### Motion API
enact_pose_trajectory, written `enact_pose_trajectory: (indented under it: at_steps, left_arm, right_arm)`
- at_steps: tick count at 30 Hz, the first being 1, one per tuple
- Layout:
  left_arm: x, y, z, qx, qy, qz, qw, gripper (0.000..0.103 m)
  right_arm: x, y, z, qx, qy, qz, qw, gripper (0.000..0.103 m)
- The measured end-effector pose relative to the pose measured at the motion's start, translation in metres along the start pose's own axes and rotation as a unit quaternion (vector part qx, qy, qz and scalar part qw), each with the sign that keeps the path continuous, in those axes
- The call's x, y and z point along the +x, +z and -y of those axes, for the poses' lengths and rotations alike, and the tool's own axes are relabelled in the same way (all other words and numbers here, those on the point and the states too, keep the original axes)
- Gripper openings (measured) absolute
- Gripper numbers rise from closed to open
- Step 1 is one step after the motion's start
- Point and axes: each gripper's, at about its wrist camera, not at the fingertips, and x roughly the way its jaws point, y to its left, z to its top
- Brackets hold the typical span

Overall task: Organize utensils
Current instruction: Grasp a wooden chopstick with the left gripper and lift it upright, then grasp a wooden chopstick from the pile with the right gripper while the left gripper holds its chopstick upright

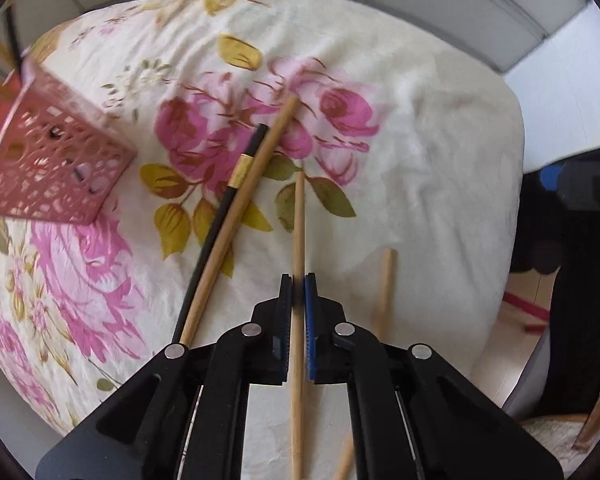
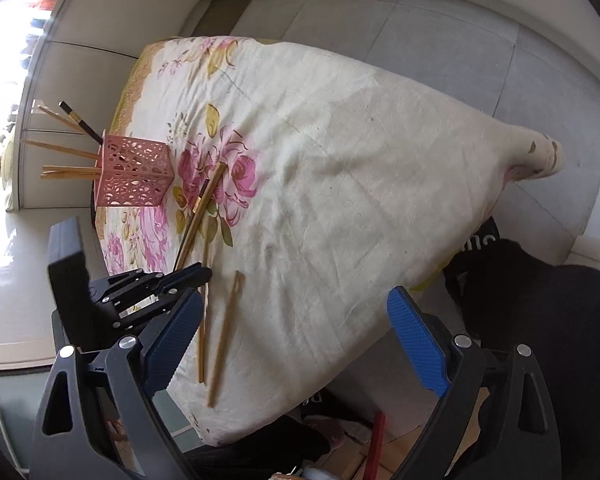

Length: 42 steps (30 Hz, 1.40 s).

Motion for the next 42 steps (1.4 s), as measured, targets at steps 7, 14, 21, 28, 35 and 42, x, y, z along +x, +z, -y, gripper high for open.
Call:
enact_pose_trajectory:
  at_steps: [7, 14, 21, 28, 35, 42]
  left_arm:
    - [-0.082, -0.039, -0.036, -0.094, 0.018, 0.134, 0.9863, 0.005]
    - [-0.15, -0.068, -0.06, -0.151, 0.025, 0.251, 0.9558, 0.005]
    - [-0.179, -0.087, -0.057, -0.169, 0.021, 0.299, 0.9388, 0.005]
    - [-0.187, -0.087, -0.057, -0.171, 0.016, 0.312, 0.9345, 0.005]
    - [-0.198, -0.094, -0.048, -0.168, 0.02, 0.322, 0.9314, 0.005]
    - [-0.217, -0.098, -0.041, -0.157, 0.021, 0.35, 0.9234, 0.005]
  right_arm:
    - [0.033, -0.015, -0.042, -0.017, -0.054, -0.059, 0.997, 0.083]
    - [0.047, -0.05, -0.04, -0.055, -0.167, -0.015, 0.984, 0.002]
    - [0.078, -0.051, -0.04, -0.085, -0.125, -0.021, 0.988, 0.0]
    - [0.059, -0.031, -0.071, -0.116, -0.088, 0.012, 0.989, 0.001]
    - [0.064, -0.01, -0.081, -0.11, -0.054, 0.006, 0.992, 0.004]
    - [0.087, 0.034, -0.076, 0.045, 0.004, -0.07, 0.997, 0.034]
